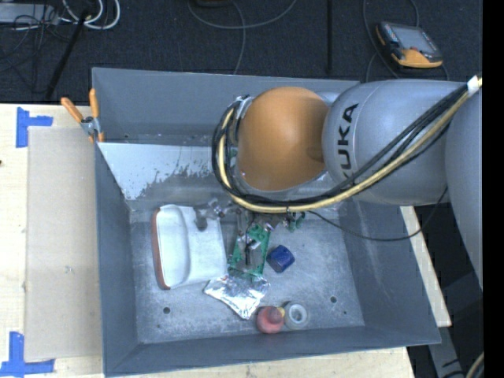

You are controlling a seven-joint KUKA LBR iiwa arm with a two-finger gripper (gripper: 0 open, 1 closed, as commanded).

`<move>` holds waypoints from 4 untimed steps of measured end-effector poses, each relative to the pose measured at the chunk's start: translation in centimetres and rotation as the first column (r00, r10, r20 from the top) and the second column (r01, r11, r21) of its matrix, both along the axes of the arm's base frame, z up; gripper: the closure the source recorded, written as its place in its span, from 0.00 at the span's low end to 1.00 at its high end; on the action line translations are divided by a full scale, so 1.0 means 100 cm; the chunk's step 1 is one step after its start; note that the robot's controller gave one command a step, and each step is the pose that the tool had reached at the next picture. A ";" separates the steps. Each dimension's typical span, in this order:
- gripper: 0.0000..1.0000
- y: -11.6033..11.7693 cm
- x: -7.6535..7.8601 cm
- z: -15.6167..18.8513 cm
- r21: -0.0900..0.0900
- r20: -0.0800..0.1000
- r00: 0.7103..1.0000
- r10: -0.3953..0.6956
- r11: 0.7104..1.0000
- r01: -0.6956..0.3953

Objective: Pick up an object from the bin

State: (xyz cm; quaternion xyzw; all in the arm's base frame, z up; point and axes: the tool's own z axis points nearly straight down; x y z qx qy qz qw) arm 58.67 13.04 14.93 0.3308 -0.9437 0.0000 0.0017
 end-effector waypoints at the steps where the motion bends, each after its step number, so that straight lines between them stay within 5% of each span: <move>1: 0.00 -0.084 0.024 -0.005 0.000 0.004 0.968 0.253 0.968 -0.253; 2: 0.00 -0.067 0.031 -0.027 0.004 0.004 0.818 0.575 0.818 -0.575; 3: 0.00 -0.060 0.030 -0.081 0.006 0.002 0.485 0.875 0.485 -0.875; 4: 0.00 -0.059 0.030 -0.082 0.004 0.004 0.490 0.872 0.490 -0.872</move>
Offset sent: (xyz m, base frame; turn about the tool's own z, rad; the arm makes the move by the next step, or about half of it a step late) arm 0.0237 -0.0823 -0.0045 -0.2614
